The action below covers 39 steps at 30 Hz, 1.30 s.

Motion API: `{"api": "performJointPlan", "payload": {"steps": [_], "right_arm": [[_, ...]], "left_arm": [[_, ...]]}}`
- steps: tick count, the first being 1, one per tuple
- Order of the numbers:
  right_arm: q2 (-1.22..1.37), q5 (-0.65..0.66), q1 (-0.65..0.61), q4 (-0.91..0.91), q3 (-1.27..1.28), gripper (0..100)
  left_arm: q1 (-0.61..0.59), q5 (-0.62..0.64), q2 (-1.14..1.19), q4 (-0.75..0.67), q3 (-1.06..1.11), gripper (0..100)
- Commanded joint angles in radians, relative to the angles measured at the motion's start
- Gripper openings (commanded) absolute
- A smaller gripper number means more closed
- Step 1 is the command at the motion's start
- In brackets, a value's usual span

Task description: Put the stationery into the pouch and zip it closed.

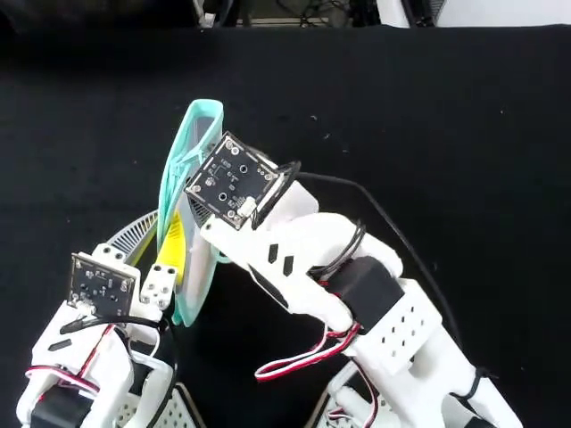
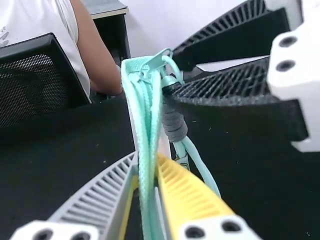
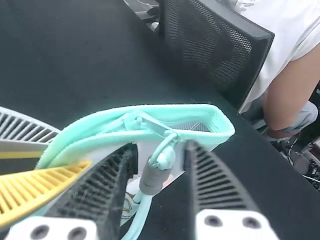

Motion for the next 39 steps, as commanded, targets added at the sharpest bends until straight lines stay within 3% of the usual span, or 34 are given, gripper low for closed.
{"api": "performJointPlan", "payload": {"steps": [1, 7, 15, 18, 33, 39], "right_arm": [[-0.001, 0.002, -0.008, -0.057, 0.002, 10.2], [0.077, 0.072, -0.008, -0.075, 0.002, 0.8], [0.079, 0.118, 0.143, -0.075, -0.018, 1.2], [0.081, 0.196, 0.198, -0.081, -0.031, 1.2], [0.119, 0.224, 0.270, -0.250, -0.036, 1.2], [0.101, 0.218, 0.242, -0.106, -0.028, 1.6]], "left_arm": [[-0.005, -0.008, 0.008, -0.020, -0.030, 3], [-0.005, -0.008, 0.006, 0.011, -0.039, 3], [-0.005, -0.008, -0.002, 0.020, -0.038, 3], [-0.005, -0.008, -0.002, 0.020, -0.031, 3], [-0.005, -0.008, -0.002, 0.021, -0.031, 3], [-0.008, -0.009, -0.002, 0.021, -0.031, 3]]}}
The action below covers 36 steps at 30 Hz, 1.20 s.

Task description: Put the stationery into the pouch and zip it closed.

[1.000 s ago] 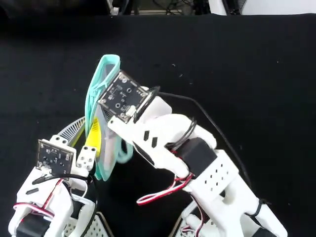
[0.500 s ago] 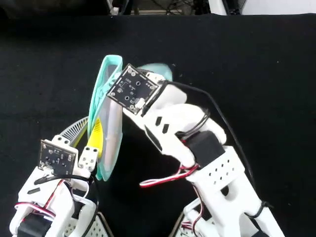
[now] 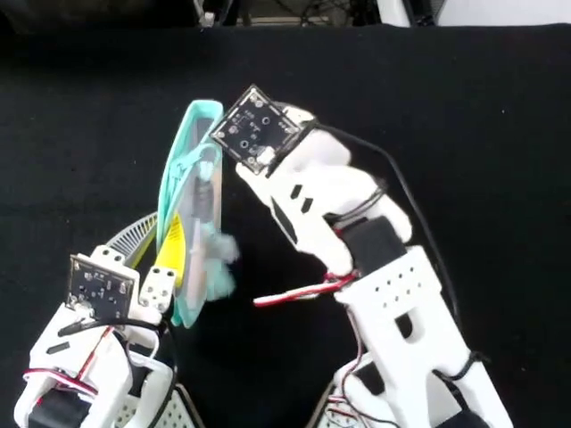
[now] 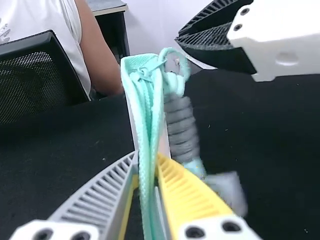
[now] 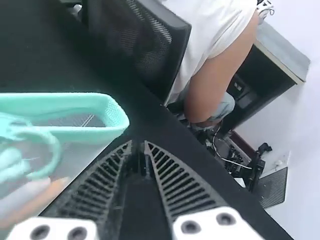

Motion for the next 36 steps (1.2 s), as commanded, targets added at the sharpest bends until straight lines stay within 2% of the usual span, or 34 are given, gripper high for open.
{"api": "performJointPlan", "payload": {"steps": [1, 3, 6, 9, 12, 20, 30, 33, 36], "right_arm": [[-0.051, -0.002, -0.038, 0.126, -0.030, 2.8], [-0.102, -0.060, -0.078, 0.222, -0.028, 10.0], [-0.176, -0.216, -0.114, 0.296, -0.025, 25.3], [-0.217, -0.368, -0.130, 0.305, -0.022, 25.9], [-0.217, -0.433, -0.181, 0.261, 0.024, 25.3], [-0.217, -0.439, -0.252, -0.029, 0.263, 25.1], [-0.217, -0.434, -0.247, -0.175, 0.312, 24.5], [-0.216, -0.427, -0.245, -0.222, 0.318, 16.6], [-0.203, -0.350, -0.245, -0.249, 0.318, 8.7]], "left_arm": [[-0.012, -0.009, 0.000, 0.003, -0.031, 3], [-0.010, -0.009, 0.000, 0.003, -0.031, 3], [-0.008, -0.009, 0.000, 0.002, -0.031, 3], [-0.008, -0.009, 0.000, 0.000, -0.031, 3], [-0.008, -0.008, 0.000, -0.003, -0.031, 3], [-0.008, -0.008, 0.000, 0.002, -0.036, 3], [-0.007, -0.006, 0.000, 0.002, -0.035, 3], [-0.007, -0.006, 0.000, 0.002, -0.036, 3], [-0.007, -0.006, 0.000, 0.002, -0.036, 3]]}}
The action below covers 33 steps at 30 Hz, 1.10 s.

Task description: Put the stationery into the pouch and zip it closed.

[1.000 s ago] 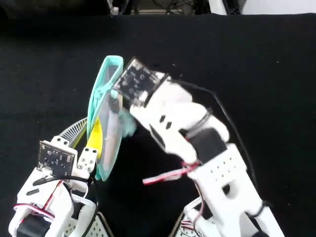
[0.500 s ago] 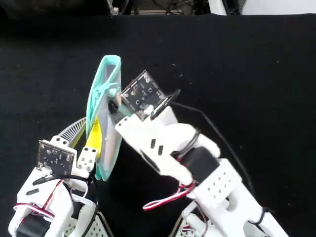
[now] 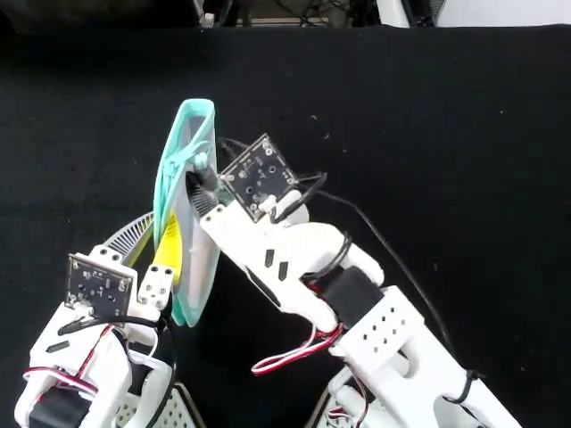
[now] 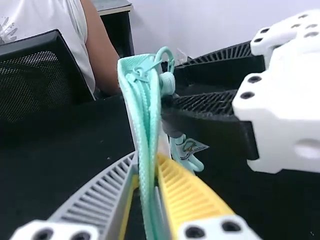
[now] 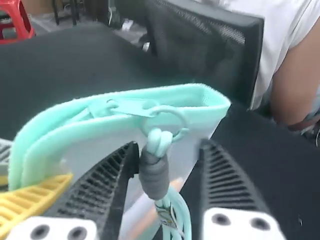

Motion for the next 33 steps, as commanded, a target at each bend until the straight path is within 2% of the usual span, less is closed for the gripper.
{"api": "performJointPlan", "payload": {"steps": [1, 4, 10, 15, 19, 28, 33], "right_arm": [[0.008, 0.078, -0.006, -0.046, -0.015, 6.5], [0.061, 0.097, -0.006, -0.044, -0.027, 1.1], [0.110, 0.101, 0.017, -0.044, -0.031, 1.3], [0.091, 0.110, 0.152, -0.066, -0.030, 1.3], [0.090, 0.206, 0.245, -0.110, -0.033, 1.3], [0.097, 0.281, 0.256, -0.091, -0.162, 1.3], [0.206, 0.315, 0.295, -0.064, -0.274, 1.3]], "left_arm": [[-0.001, -0.005, 0.000, 0.002, -0.036, 3], [-0.001, -0.005, 0.000, 0.002, -0.038, 3], [-0.002, -0.005, 0.000, 0.002, -0.039, 3], [-0.002, -0.005, 0.000, 0.002, -0.041, 3], [-0.001, -0.005, 0.000, 0.002, -0.038, 3], [-0.001, -0.005, 0.000, 0.002, -0.031, 3], [-0.001, -0.005, 0.000, 0.008, -0.031, 3]]}}
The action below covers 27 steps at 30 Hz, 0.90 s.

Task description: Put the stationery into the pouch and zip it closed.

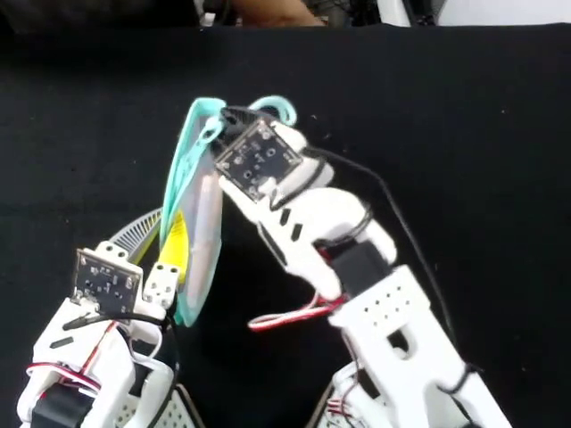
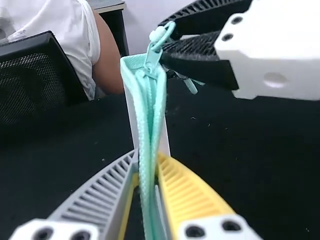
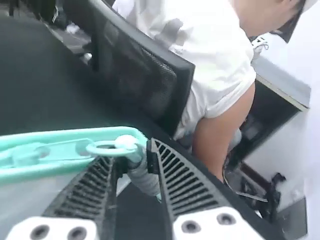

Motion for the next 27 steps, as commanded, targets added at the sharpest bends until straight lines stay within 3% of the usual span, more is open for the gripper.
{"api": "performJointPlan", "payload": {"steps": [1, 10, 20, 27], "right_arm": [[0.085, 0.012, 0.101, 0.031, -0.143, 1.3], [0.282, 0.015, 0.163, 0.061, -0.305, 1.3], [0.526, 0.015, 0.333, 0.060, -0.455, 1.3], [0.591, 0.017, 0.336, 0.061, -0.469, 1.3]], "left_arm": [[-0.007, 0.000, -0.002, 0.032, -0.031, 3], [-0.007, -0.002, -0.002, 0.049, -0.039, 3], [-0.007, -0.002, -0.002, 0.049, -0.039, 3], [-0.007, -0.002, -0.002, 0.046, -0.038, 3]]}}
